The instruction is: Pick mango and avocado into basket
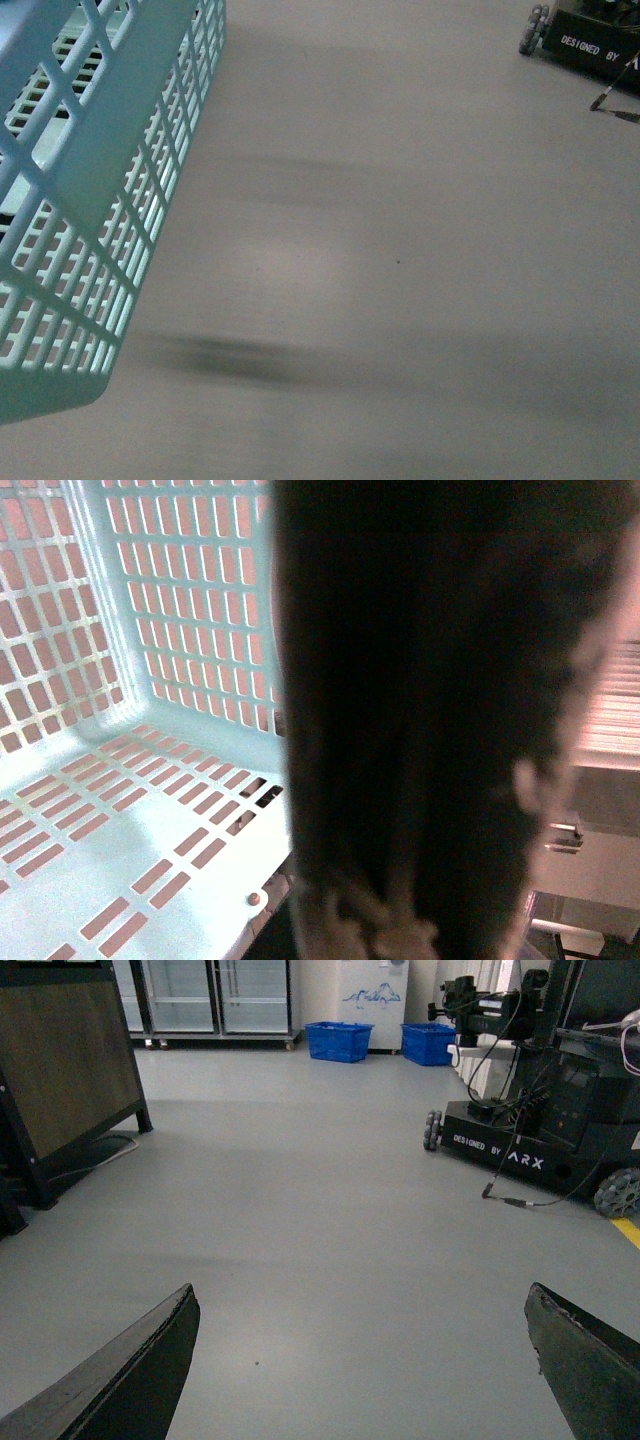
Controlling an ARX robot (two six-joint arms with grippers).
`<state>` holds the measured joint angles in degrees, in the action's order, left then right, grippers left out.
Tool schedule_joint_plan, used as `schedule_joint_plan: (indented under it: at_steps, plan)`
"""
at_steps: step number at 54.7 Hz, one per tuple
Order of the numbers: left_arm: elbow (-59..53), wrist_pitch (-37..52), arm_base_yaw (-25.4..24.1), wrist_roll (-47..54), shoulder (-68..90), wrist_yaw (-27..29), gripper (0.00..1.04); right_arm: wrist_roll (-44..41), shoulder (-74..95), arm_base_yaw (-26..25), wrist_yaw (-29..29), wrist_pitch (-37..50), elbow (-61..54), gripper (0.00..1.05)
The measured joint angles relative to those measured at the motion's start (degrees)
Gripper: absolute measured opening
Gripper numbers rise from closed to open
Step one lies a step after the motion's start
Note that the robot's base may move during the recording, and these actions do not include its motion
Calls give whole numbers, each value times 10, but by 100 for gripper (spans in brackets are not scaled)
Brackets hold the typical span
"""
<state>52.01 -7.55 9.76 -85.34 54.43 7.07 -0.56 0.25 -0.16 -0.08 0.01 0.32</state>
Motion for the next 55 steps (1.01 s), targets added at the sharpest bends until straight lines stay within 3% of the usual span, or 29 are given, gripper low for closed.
schedule_joint_plan:
  at_steps: [55]
  plan:
    - [-1,0,0,0,0,0,7,0,0,0,0,0,0,97]
